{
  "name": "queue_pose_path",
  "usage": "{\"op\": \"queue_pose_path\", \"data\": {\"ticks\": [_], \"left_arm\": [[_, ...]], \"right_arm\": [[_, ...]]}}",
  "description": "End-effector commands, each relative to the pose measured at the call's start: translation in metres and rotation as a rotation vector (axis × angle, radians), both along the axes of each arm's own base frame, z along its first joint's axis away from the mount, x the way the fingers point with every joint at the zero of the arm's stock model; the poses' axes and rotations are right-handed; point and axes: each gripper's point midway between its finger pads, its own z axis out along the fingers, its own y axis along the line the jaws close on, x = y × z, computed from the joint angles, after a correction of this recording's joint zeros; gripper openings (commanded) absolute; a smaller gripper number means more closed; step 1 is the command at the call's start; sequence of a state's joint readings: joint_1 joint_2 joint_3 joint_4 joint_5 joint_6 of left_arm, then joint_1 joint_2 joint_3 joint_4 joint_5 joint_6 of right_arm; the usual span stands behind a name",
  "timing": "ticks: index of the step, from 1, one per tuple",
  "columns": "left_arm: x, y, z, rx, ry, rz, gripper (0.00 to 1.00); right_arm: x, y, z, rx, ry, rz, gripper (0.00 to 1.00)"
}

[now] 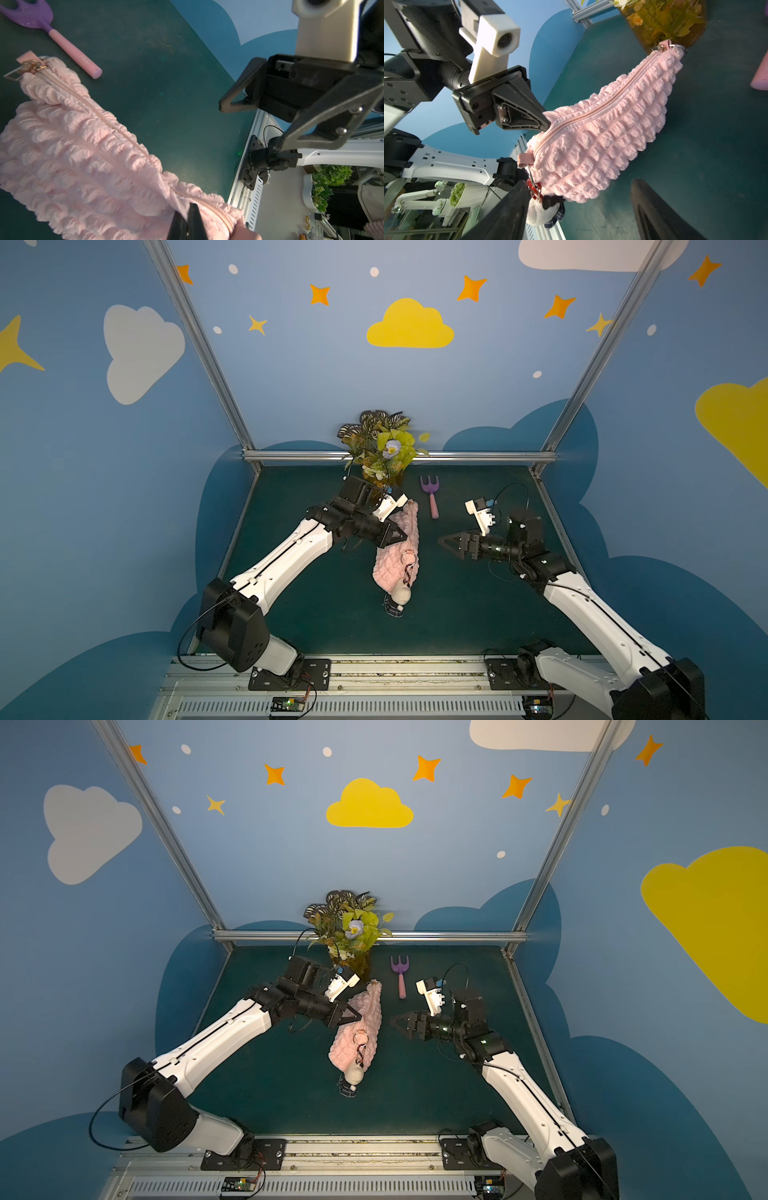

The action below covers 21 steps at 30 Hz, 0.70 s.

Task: Remove the decoration from the bag
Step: Pick up the bag from the center of the board.

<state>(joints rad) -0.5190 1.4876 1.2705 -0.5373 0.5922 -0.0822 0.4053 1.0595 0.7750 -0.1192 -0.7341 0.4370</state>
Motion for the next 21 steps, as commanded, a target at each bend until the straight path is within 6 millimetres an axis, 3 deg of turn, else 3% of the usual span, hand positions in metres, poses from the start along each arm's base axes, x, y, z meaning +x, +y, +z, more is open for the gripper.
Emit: {"op": "queue_pose_path", "data": {"ticks": [1,6,11,17,21], "left_arm": [[0.022,0.002,0.001,-0.021,-0.077,0.1,0.03],[0.043,0.003,-0.017,-0.03,-0.082,0.203,0.03],[0.061,-0.005,-0.032,-0.001,-0.06,0.212,0.02],[0.062,-0.012,-0.023,-0.024,-0.045,0.18,0.02],[0.058,-0.013,-0.017,-0.036,-0.046,0.17,0.02]], "right_arm": [[-0.008,0.012,0.001,0.002,-0.003,0.044,0.78],[-0.011,0.023,-0.017,-0.013,0.026,0.046,0.76],[-0.002,0.018,-0.035,-0.088,0.013,0.002,0.75],[-0.003,0.014,-0.07,-0.23,0.019,0.052,0.76],[-0.007,0.013,-0.08,-0.249,0.006,0.064,0.78]]}}
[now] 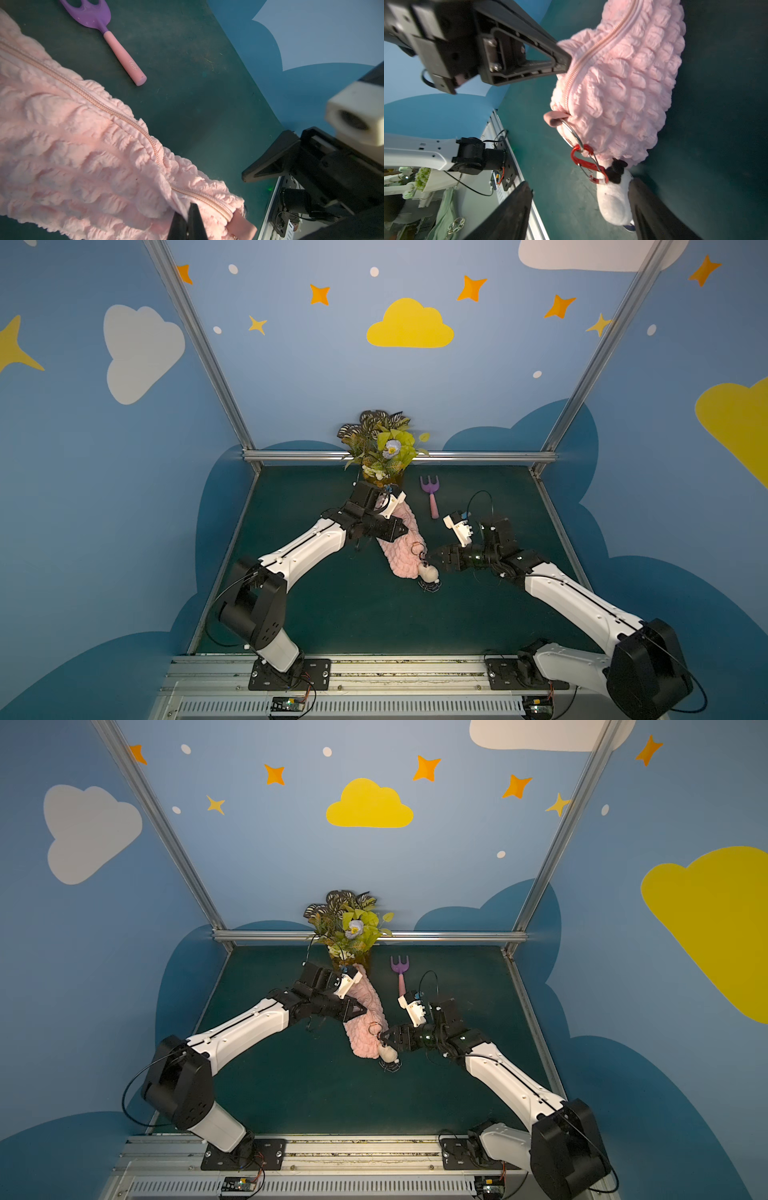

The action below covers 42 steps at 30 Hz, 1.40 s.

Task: Remove the decoration from the bag
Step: Pick up the bag from the center of the board, then pick up the decoration item from the bag.

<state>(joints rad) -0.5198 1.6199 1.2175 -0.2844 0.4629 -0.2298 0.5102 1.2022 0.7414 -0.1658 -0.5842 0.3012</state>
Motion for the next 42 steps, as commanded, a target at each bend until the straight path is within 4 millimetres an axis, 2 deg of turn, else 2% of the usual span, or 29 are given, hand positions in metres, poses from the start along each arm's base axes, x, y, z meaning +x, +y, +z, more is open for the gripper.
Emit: {"op": "queue_pose_path", "data": {"ticks": [1,15,21,25,30,32,36,39,42], "left_arm": [[0.004,-0.003,0.028,-0.048,-0.059,-0.009,0.02],[0.0,-0.005,0.038,-0.065,-0.048,-0.025,0.02],[-0.001,-0.005,0.039,-0.072,-0.043,-0.024,0.02],[-0.002,-0.005,0.039,-0.07,-0.04,-0.02,0.02],[-0.001,-0.002,0.037,-0.064,-0.04,-0.006,0.02],[0.0,-0.001,0.036,-0.059,-0.041,0.003,0.02],[0.005,0.005,0.036,-0.05,-0.039,0.041,0.03],[0.01,0.012,0.034,-0.037,-0.039,0.081,0.09],[0.015,0.022,0.035,-0.029,-0.048,0.13,0.25]], "right_arm": [[-0.005,-0.002,-0.007,-0.031,-0.038,0.031,0.78],[0.007,0.018,-0.034,-0.068,-0.064,0.022,0.79],[0.016,0.018,-0.049,-0.089,-0.068,-0.016,0.76],[0.014,0.018,-0.06,-0.079,-0.045,-0.027,0.62],[0.01,0.021,-0.06,-0.058,-0.024,-0.01,0.35],[0.008,0.02,-0.058,-0.056,-0.028,-0.009,0.32],[0.002,0.015,-0.05,-0.062,-0.035,-0.004,0.19],[-0.002,0.013,-0.044,-0.067,-0.041,0.001,0.13],[-0.005,0.009,-0.04,-0.071,-0.047,0.0,0.1]]}}
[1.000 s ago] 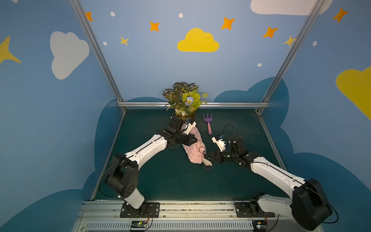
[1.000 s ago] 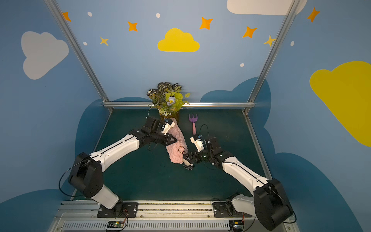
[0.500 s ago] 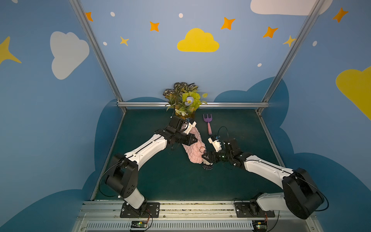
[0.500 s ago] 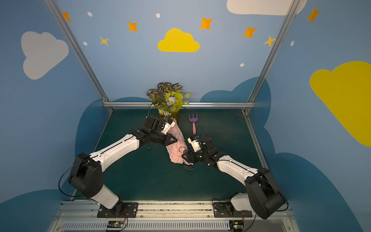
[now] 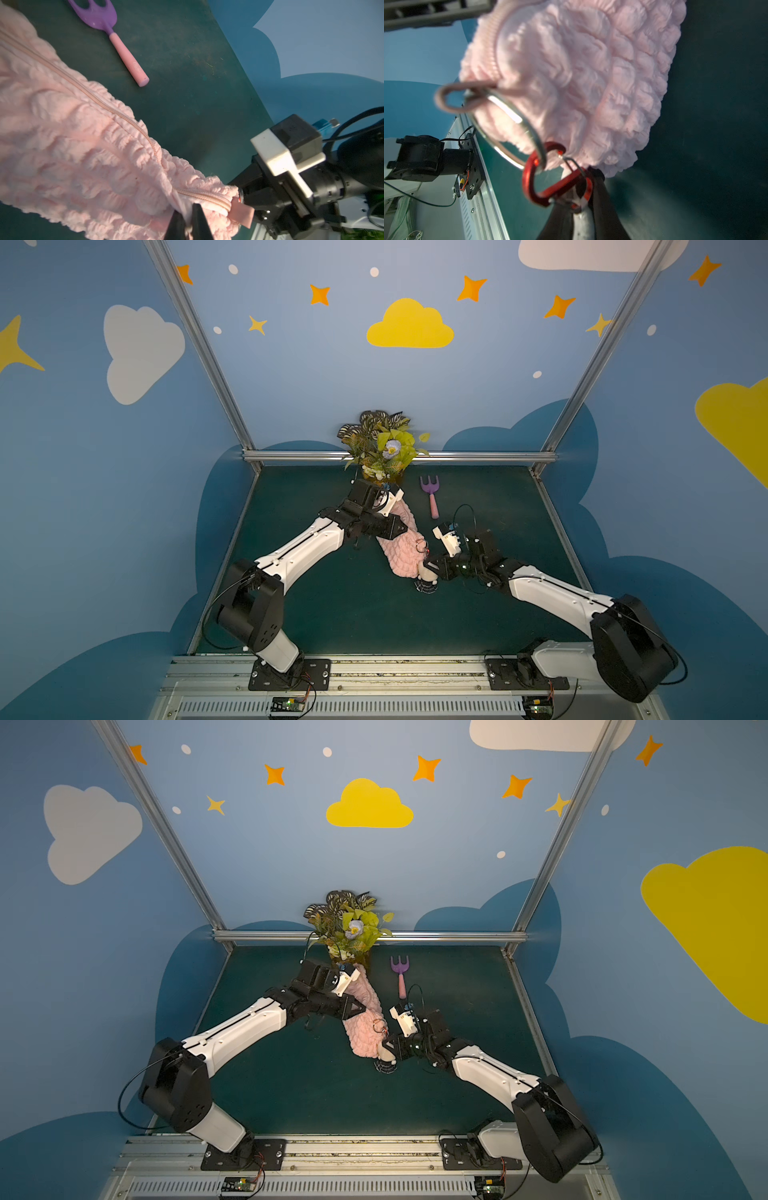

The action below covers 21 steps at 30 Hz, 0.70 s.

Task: Remove the decoration from the bag
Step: Pick up the decoration item from the bag.

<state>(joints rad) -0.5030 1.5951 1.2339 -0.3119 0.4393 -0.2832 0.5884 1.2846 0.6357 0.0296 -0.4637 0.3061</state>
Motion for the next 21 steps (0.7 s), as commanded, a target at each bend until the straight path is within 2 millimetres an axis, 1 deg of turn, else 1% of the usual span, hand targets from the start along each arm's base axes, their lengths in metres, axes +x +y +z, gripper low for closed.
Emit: {"op": "queue_pose_path", "data": {"ticks": [1,3,6,8,10,11,12,14,17,21], "left_arm": [[0.012,0.016,0.024,-0.015,-0.072,0.081,0.29],[0.014,0.024,0.028,-0.016,-0.082,0.11,0.42],[0.012,0.033,0.034,-0.03,-0.088,0.144,0.52],[0.007,0.034,0.044,-0.056,-0.097,0.148,0.58],[-0.003,0.032,0.054,-0.099,-0.086,0.132,0.61],[-0.009,0.032,0.056,-0.117,-0.07,0.124,0.61],[-0.014,0.031,0.058,-0.138,-0.054,0.115,0.62],[-0.026,0.029,0.058,-0.176,-0.013,0.109,0.63],[-0.04,0.028,0.058,-0.235,0.018,0.124,0.65],[-0.052,0.024,0.055,-0.297,0.056,0.171,0.68]], "right_arm": [[-0.008,-0.003,0.007,-0.008,-0.008,0.015,0.08],[-0.009,-0.004,0.01,-0.007,-0.011,0.016,0.05],[-0.012,-0.003,0.012,-0.008,-0.001,0.028,0.04],[-0.014,-0.003,0.013,-0.008,0.009,0.039,0.04],[-0.017,-0.005,0.009,-0.026,0.03,0.041,0.04],[-0.014,-0.004,0.015,-0.026,0.02,0.041,0.03],[-0.014,-0.005,0.016,-0.037,0.025,0.038,0.03],[-0.014,-0.008,0.016,-0.06,0.026,0.03,0.0],[-0.014,-0.011,0.017,-0.077,0.026,0.022,0.0],[-0.014,-0.015,0.019,-0.1,0.033,0.008,0.0]]}}
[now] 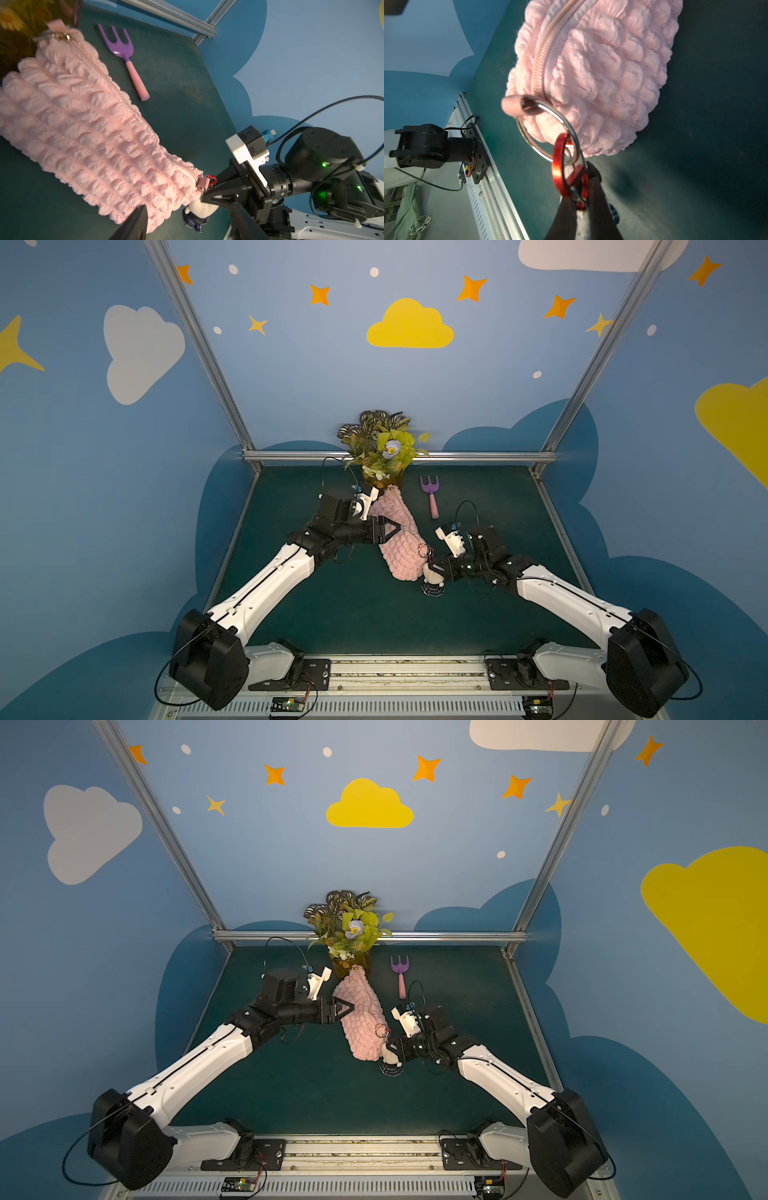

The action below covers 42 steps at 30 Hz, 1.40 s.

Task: Remove the decoration from the bag
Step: Pick up the decoration item from the bag.

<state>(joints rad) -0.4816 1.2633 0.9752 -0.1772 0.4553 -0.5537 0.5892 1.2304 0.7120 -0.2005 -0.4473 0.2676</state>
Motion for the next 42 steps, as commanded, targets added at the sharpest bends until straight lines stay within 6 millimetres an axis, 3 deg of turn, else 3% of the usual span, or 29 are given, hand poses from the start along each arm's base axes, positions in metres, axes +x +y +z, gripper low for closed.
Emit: {"op": "queue_pose_path", "data": {"ticks": [1,17,35,42], "left_arm": [[-0.009,-0.009,0.01,-0.101,0.036,0.034,0.68],[-0.023,-0.051,-0.006,-0.195,0.195,0.116,0.79],[-0.042,-0.074,-0.041,-0.172,0.268,0.188,0.66],[-0.039,-0.093,-0.051,-0.196,0.29,0.164,0.6]], "right_arm": [[0.0,-0.005,0.01,-0.03,-0.014,-0.01,0.0],[0.005,-0.015,0.015,-0.112,-0.002,-0.072,0.0],[-0.003,-0.019,0.028,-0.135,-0.006,-0.054,0.0],[-0.009,-0.017,0.035,-0.123,-0.014,-0.029,0.0]]}}
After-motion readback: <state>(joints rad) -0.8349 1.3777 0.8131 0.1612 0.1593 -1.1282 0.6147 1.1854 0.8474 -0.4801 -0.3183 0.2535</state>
